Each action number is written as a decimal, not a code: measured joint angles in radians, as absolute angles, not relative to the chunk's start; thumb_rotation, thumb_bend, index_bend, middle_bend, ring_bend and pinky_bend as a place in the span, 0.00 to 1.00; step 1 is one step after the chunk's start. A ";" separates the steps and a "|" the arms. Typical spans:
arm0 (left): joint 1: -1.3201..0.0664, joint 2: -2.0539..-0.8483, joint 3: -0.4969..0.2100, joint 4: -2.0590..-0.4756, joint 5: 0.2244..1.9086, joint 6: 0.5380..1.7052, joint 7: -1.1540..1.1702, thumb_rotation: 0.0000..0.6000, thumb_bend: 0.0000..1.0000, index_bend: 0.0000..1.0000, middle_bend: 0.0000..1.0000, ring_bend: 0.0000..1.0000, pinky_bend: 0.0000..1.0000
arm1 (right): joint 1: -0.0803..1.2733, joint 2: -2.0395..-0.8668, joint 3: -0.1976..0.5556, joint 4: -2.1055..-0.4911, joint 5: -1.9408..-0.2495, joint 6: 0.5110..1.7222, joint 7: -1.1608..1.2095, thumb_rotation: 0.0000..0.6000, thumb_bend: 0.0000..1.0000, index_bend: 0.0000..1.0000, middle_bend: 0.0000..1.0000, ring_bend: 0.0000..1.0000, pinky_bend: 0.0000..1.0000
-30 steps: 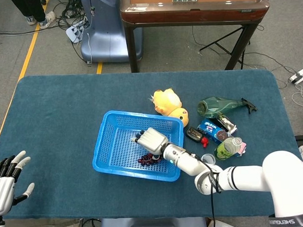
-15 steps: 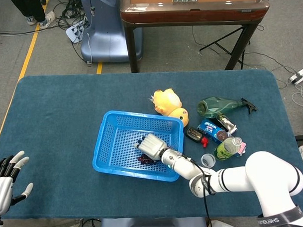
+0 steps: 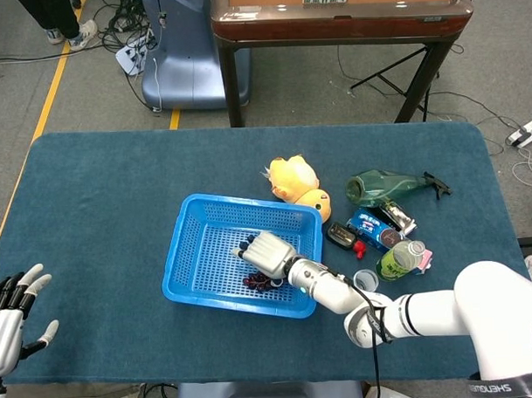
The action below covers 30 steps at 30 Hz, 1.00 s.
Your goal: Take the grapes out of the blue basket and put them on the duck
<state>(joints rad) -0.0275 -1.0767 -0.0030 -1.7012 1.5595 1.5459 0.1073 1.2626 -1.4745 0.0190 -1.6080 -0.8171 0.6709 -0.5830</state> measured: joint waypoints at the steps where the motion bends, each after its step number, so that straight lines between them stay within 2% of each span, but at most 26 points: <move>1: -0.028 -1.077 -0.003 -1.701 1.558 1.545 0.108 1.00 0.31 0.21 0.09 0.08 0.05 | 1.263 -1.474 0.015 -1.608 -0.817 0.668 -0.584 1.00 0.06 0.15 0.20 0.20 0.39; 16: -0.025 -1.079 -0.004 -1.696 1.552 1.544 0.105 1.00 0.31 0.21 0.09 0.08 0.05 | 1.315 -1.571 -0.044 -1.489 -0.722 0.649 -0.652 1.00 0.06 0.15 0.22 0.20 0.39; 18: -0.025 -1.079 -0.004 -1.695 1.551 1.543 0.104 1.00 0.31 0.21 0.09 0.08 0.05 | 1.322 -1.588 -0.049 -1.472 -0.708 0.651 -0.663 1.00 0.10 0.18 0.25 0.23 0.39; 21: -0.025 -1.079 -0.004 -1.694 1.550 1.543 0.101 1.00 0.31 0.21 0.09 0.08 0.05 | 1.326 -1.610 -0.051 -1.454 -0.703 0.660 -0.669 1.00 0.24 0.29 0.31 0.30 0.42; 26: -0.024 -1.080 -0.004 -1.688 1.546 1.542 0.096 1.00 0.31 0.21 0.09 0.08 0.05 | 1.319 -1.635 -0.046 -1.430 -0.735 0.684 -0.664 1.00 0.45 0.51 0.47 0.50 0.61; 30: -0.023 -1.081 -0.005 -1.682 1.544 1.543 0.091 1.00 0.31 0.21 0.09 0.08 0.05 | 1.302 -1.650 -0.038 -1.405 -0.772 0.699 -0.646 1.00 0.55 0.58 0.53 0.57 0.69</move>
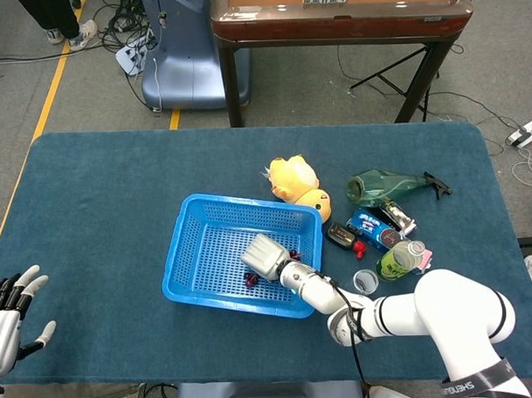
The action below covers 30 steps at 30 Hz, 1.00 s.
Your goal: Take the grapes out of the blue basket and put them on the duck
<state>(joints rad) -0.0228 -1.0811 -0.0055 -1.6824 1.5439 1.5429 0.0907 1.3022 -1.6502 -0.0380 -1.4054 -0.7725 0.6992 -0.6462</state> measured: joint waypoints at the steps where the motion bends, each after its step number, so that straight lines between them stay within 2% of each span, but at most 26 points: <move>1: -0.023 -1.081 -0.006 -1.682 1.543 1.543 0.090 1.00 0.31 0.21 0.09 0.08 0.05 | 1.298 -1.652 -0.036 -1.400 -0.780 0.702 -0.641 1.00 0.56 0.59 0.54 0.58 0.70; 10: -0.023 -1.084 -0.007 -1.677 1.543 1.543 0.089 1.00 0.31 0.21 0.09 0.08 0.05 | 1.262 -1.631 0.027 -1.410 -0.862 0.739 -0.556 1.00 0.58 0.63 0.56 0.61 0.72; 20: -0.024 -1.079 -0.010 -1.680 1.543 1.545 0.088 1.00 0.31 0.21 0.09 0.08 0.05 | 1.213 -1.477 0.149 -1.525 -0.963 0.833 -0.448 1.00 0.58 0.63 0.56 0.60 0.72; 25: -0.026 -1.080 -0.009 -1.679 1.545 1.542 0.088 1.00 0.31 0.21 0.09 0.08 0.05 | 1.189 -1.403 0.191 -1.536 -0.947 0.862 -0.436 1.00 0.58 0.63 0.56 0.60 0.72; 30: -0.027 -1.081 -0.010 -1.677 1.543 1.538 0.085 1.00 0.31 0.21 0.09 0.08 0.05 | 1.178 -1.385 0.209 -1.488 -0.882 0.858 -0.439 1.00 0.58 0.63 0.56 0.60 0.72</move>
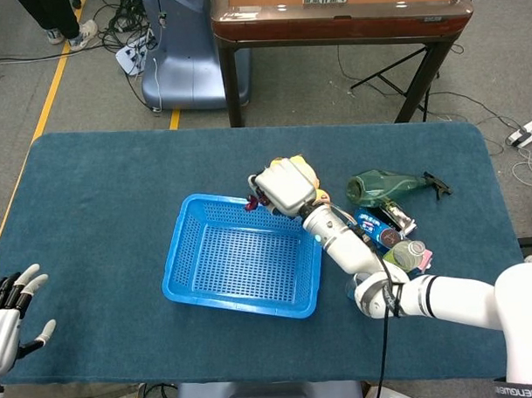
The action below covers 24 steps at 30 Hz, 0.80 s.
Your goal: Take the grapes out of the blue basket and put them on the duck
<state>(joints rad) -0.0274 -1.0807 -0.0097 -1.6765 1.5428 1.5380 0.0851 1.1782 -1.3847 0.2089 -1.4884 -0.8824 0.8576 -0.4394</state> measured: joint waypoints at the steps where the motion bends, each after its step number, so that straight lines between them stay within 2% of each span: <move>1: -0.027 -1.081 -0.010 -1.676 1.542 1.538 0.085 1.00 0.31 0.21 0.09 0.08 0.05 | 1.177 -1.385 0.211 -1.476 -0.870 0.855 -0.440 1.00 0.58 0.63 0.56 0.60 0.72; 10: -0.024 -1.081 -0.010 -1.669 1.532 1.535 0.079 1.00 0.31 0.21 0.09 0.08 0.05 | 1.177 -1.427 0.213 -1.336 -0.744 0.806 -0.465 1.00 0.57 0.63 0.53 0.60 0.72; 15: -0.025 -1.082 -0.011 -1.665 1.529 1.533 0.075 1.00 0.31 0.21 0.09 0.08 0.05 | 1.181 -1.450 0.199 -1.272 -0.683 0.780 -0.506 1.00 0.56 0.60 0.48 0.56 0.68; 18: -0.027 -1.083 -0.011 -1.663 1.528 1.529 0.076 1.00 0.31 0.21 0.09 0.08 0.05 | 1.182 -1.452 0.192 -1.260 -0.645 0.757 -0.522 1.00 0.55 0.44 0.40 0.45 0.62; 20: -0.028 -1.084 -0.011 -1.664 1.529 1.528 0.078 1.00 0.31 0.21 0.09 0.08 0.05 | 1.182 -1.444 0.192 -1.268 -0.621 0.733 -0.520 1.00 0.54 0.28 0.32 0.35 0.56; 22: -0.030 -1.085 -0.012 -1.664 1.530 1.528 0.079 1.00 0.31 0.21 0.09 0.08 0.05 | 1.181 -1.428 0.193 -1.287 -0.612 0.719 -0.516 1.00 0.53 0.17 0.26 0.29 0.52; 24: -0.030 -1.085 -0.012 -1.665 1.531 1.527 0.080 1.00 0.31 0.21 0.09 0.08 0.05 | 1.179 -1.405 0.194 -1.316 -0.615 0.715 -0.510 1.00 0.53 0.12 0.23 0.26 0.49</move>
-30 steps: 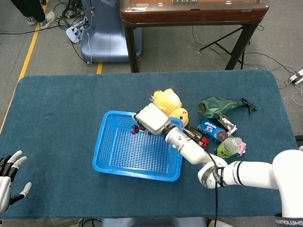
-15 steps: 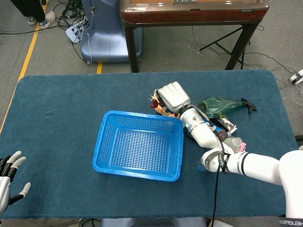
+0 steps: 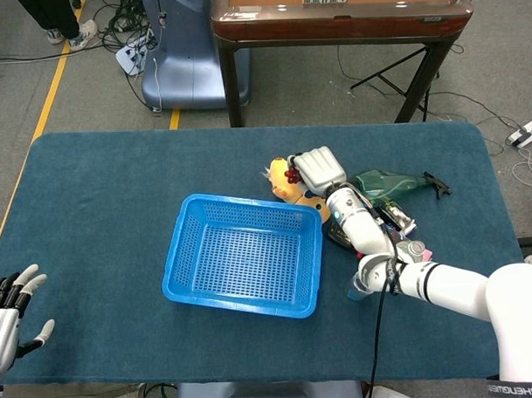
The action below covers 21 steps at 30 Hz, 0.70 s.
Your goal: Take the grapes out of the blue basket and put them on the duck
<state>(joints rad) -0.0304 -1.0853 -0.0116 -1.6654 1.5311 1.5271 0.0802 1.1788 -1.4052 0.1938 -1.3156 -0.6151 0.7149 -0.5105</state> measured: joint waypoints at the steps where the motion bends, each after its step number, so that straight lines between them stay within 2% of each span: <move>1: -0.031 -1.085 -0.012 -1.666 1.532 1.527 0.081 1.00 0.31 0.21 0.09 0.08 0.05 | 1.177 -1.395 0.194 -1.328 -0.620 0.716 -0.507 1.00 0.53 0.12 0.22 0.26 0.49; 8: -0.031 -1.086 -0.011 -1.665 1.537 1.530 0.080 1.00 0.31 0.21 0.09 0.08 0.05 | 1.128 -1.301 0.199 -1.455 -0.704 0.773 -0.462 1.00 0.53 0.12 0.22 0.26 0.48; 10: -0.031 -1.085 -0.011 -1.666 1.539 1.531 0.080 1.00 0.31 0.21 0.09 0.08 0.05 | 1.107 -1.268 0.200 -1.496 -0.737 0.796 -0.447 1.00 0.52 0.12 0.25 0.27 0.48; 14: -0.031 -1.083 -0.012 -1.666 1.543 1.537 0.075 1.00 0.31 0.21 0.09 0.08 0.05 | 1.036 -1.192 0.194 -1.592 -0.844 0.875 -0.402 1.00 0.52 0.23 0.35 0.35 0.48; 21: -0.036 -1.083 -0.014 -1.660 1.540 1.529 0.072 1.00 0.31 0.21 0.09 0.08 0.05 | 0.853 -1.045 0.124 -1.735 -1.041 1.036 -0.344 1.00 0.52 0.32 0.39 0.38 0.48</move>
